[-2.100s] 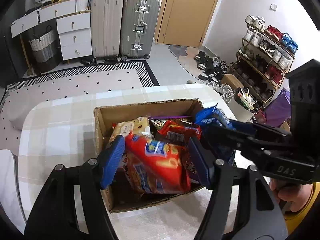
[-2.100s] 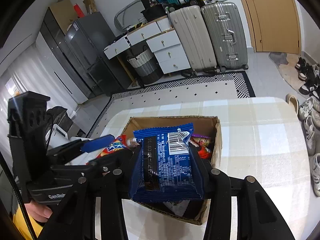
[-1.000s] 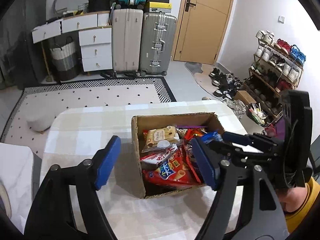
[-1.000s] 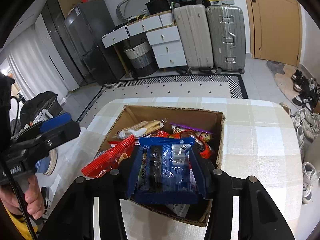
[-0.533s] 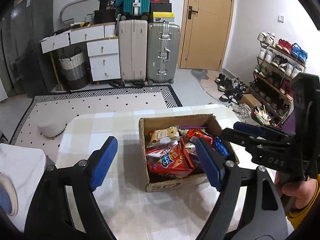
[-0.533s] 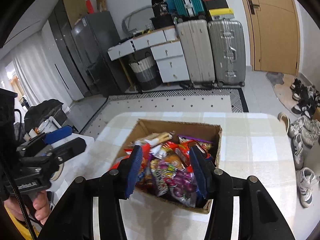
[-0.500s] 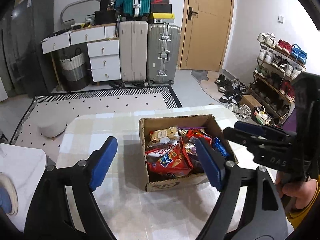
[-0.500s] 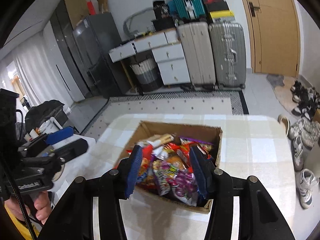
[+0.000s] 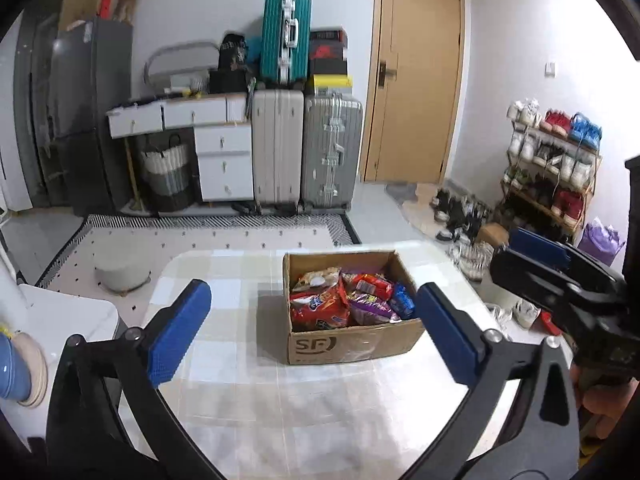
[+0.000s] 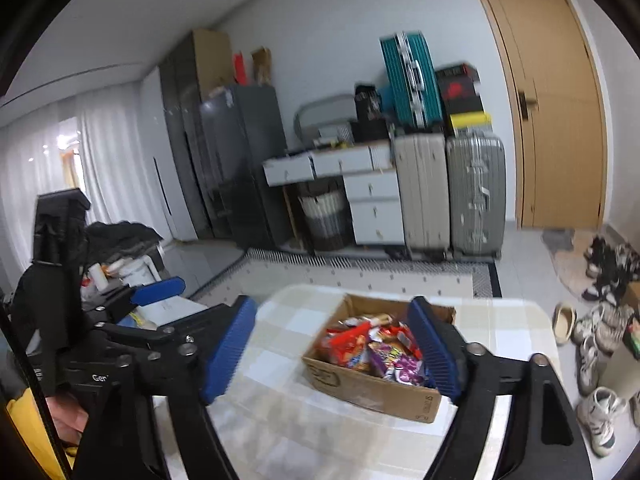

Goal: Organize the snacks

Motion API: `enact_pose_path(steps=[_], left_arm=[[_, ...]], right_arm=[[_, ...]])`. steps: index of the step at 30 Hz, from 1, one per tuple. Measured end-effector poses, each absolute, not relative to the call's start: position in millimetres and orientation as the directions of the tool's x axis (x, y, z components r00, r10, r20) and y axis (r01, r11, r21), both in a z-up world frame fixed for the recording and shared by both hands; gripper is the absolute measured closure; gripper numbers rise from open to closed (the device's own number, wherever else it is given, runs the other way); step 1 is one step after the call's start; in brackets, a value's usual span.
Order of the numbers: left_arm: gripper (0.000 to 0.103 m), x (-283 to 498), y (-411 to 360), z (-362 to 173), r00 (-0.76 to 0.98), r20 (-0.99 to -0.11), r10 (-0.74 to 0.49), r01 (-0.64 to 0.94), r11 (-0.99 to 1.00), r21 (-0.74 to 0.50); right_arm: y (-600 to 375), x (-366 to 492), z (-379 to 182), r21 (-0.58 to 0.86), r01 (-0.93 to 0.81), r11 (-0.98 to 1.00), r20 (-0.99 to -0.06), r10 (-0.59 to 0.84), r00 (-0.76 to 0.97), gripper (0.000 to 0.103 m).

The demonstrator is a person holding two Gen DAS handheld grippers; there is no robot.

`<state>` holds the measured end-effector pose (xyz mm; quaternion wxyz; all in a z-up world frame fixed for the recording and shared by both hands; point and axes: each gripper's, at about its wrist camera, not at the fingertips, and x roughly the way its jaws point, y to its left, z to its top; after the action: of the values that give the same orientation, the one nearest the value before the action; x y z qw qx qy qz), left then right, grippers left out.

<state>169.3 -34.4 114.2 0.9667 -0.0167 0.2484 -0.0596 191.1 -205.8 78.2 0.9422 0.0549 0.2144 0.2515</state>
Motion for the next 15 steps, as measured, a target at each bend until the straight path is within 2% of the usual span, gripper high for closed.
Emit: enact_pose_path(steps=[6,9,15], left_arm=[[0.000,93,-27,124,0.914,-0.396,-0.092,0.076,0.996,-0.056],[0.000,64,-21,115,0.926,-0.374,-0.061,0.043,0.998,-0.055],[0.000,27,-4,73,0.932,-0.362,-0.020,-0.005,0.998,-0.066]], right_arm=[[-210,110,92,0.168,-0.467,0.868,-0.247,0.496,0.833,0.001],[-211,78,84,0.141,-0.463,0.875,-0.205,0.483,0.851,0.001],[-215,46,41,0.118,-0.438,0.891,-0.195,0.453,0.870,0.001]])
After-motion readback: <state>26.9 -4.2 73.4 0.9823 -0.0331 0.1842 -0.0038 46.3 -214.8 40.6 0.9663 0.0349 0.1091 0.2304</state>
